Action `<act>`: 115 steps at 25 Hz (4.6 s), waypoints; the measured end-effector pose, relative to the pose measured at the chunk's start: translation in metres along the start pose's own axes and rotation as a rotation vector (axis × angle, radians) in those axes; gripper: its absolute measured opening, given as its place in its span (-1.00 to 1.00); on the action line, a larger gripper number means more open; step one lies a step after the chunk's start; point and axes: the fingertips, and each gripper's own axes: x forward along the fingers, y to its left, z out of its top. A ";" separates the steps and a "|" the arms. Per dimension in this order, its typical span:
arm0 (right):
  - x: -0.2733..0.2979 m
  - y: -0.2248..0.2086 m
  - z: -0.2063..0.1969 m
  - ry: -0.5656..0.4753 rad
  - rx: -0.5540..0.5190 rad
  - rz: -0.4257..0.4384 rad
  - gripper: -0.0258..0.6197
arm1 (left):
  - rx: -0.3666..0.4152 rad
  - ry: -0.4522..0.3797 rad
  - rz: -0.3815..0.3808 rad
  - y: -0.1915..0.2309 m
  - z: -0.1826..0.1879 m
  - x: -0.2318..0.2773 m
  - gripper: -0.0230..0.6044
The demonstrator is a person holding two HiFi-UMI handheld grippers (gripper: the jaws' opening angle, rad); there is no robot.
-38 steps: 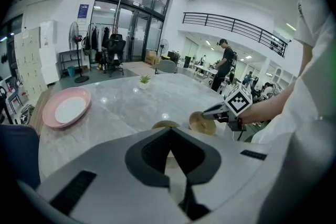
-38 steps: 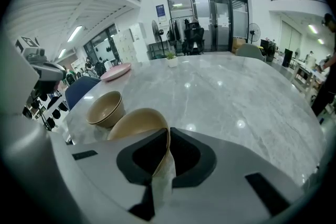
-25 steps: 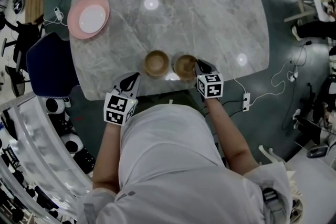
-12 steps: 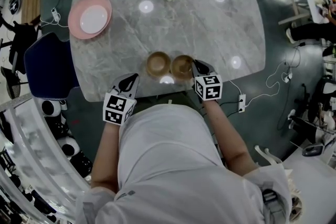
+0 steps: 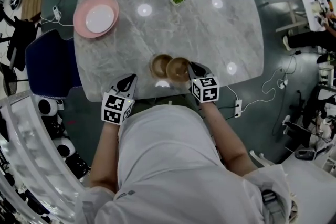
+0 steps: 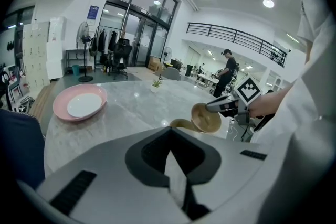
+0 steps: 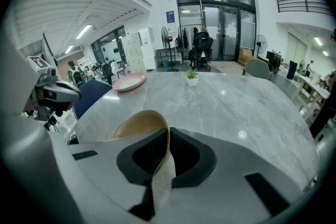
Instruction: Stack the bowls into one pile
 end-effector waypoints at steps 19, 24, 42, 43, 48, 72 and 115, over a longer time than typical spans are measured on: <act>0.034 0.052 0.017 0.033 -0.106 0.108 -0.83 | -0.095 -0.018 0.127 0.029 -0.028 -0.046 -0.92; 0.044 0.058 0.013 0.051 -0.123 0.127 -0.83 | -0.121 -0.015 0.159 0.032 -0.038 -0.057 -0.92; 0.067 0.053 0.004 0.086 -0.139 0.155 -0.82 | -0.172 0.004 0.221 0.026 -0.052 -0.070 -0.92; 0.069 0.053 0.003 0.089 -0.139 0.157 -0.82 | -0.173 0.006 0.222 0.026 -0.052 -0.069 -0.92; 0.074 0.051 0.000 0.100 -0.135 0.163 -0.82 | -0.174 0.015 0.224 0.023 -0.052 -0.069 -0.92; 0.069 0.043 -0.004 0.106 -0.143 0.156 -0.61 | -0.162 0.019 0.203 0.014 -0.047 -0.056 -0.92; -0.115 0.028 0.097 -0.322 0.029 0.057 -0.89 | 0.103 -0.207 -0.106 -0.023 0.128 -0.006 -0.92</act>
